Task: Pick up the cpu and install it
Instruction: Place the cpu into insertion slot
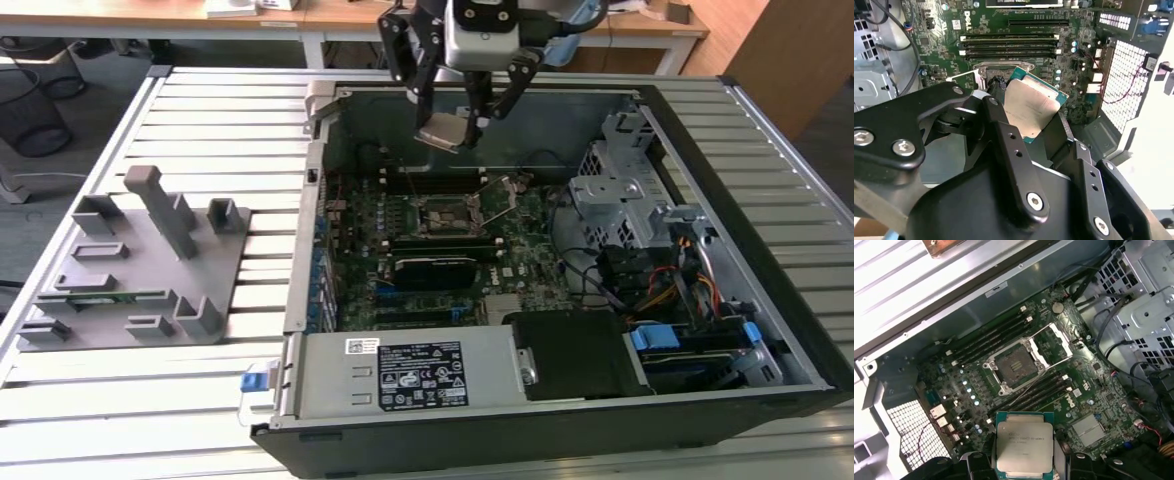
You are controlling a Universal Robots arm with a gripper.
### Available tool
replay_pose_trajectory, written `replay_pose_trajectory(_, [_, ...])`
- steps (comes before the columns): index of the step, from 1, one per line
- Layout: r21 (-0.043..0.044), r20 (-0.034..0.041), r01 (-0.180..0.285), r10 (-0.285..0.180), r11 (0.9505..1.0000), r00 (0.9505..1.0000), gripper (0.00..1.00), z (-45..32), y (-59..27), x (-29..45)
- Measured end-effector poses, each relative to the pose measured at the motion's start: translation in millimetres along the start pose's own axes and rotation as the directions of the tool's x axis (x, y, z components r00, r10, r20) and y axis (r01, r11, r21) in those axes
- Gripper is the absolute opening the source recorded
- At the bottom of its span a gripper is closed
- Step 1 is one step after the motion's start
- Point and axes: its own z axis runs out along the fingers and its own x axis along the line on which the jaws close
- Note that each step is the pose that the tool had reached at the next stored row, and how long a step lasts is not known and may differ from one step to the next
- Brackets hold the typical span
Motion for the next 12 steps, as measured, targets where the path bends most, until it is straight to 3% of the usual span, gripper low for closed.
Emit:
replay_pose_trajectory(8, [-0.0017,0.002,-0.063,0.063,0.998,0.998,0.54,0.7,1.4,0.9])
replay_pose_trajectory(12, [-0.0024,0.0028,-0.109,0.109,0.994,0.994,0.54,1.2,1.9,1.2])
